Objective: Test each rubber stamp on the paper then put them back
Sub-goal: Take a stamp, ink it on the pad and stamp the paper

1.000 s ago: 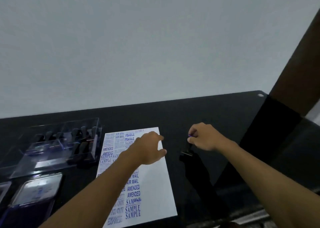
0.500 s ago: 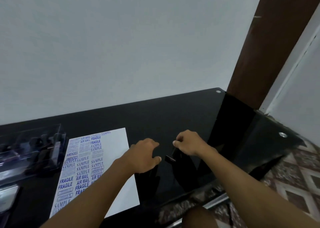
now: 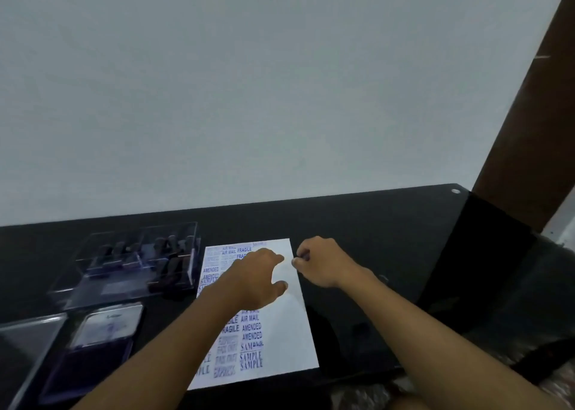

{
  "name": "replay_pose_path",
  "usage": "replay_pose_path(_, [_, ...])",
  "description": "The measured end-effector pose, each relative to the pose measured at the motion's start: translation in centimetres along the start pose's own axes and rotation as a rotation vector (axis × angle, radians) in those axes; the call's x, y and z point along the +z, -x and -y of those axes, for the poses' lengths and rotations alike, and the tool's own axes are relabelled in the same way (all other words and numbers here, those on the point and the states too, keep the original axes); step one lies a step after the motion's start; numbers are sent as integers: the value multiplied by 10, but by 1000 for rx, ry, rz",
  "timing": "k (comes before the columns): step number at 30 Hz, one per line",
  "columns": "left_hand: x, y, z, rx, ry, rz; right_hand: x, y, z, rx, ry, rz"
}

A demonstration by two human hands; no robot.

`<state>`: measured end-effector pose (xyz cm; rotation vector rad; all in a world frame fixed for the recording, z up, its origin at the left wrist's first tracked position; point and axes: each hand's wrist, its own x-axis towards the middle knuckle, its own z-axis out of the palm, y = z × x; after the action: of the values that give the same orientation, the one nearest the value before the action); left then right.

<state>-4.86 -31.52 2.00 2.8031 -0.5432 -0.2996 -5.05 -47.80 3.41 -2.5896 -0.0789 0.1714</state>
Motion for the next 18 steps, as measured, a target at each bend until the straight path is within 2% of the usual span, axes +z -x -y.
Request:
replay_pose_path(11, [-29, 81, 138, -184, -4, -77, 86, -38, 133, -254, 72, 151])
replay_pose_path(14, [-32, 95, 172, -239, -6, -98, 103, -52, 160, -273, 99, 193])
replay_pose_path(18, [-36, 97, 204, -284, 37, -122, 123, -80, 187, -253, 139, 166])
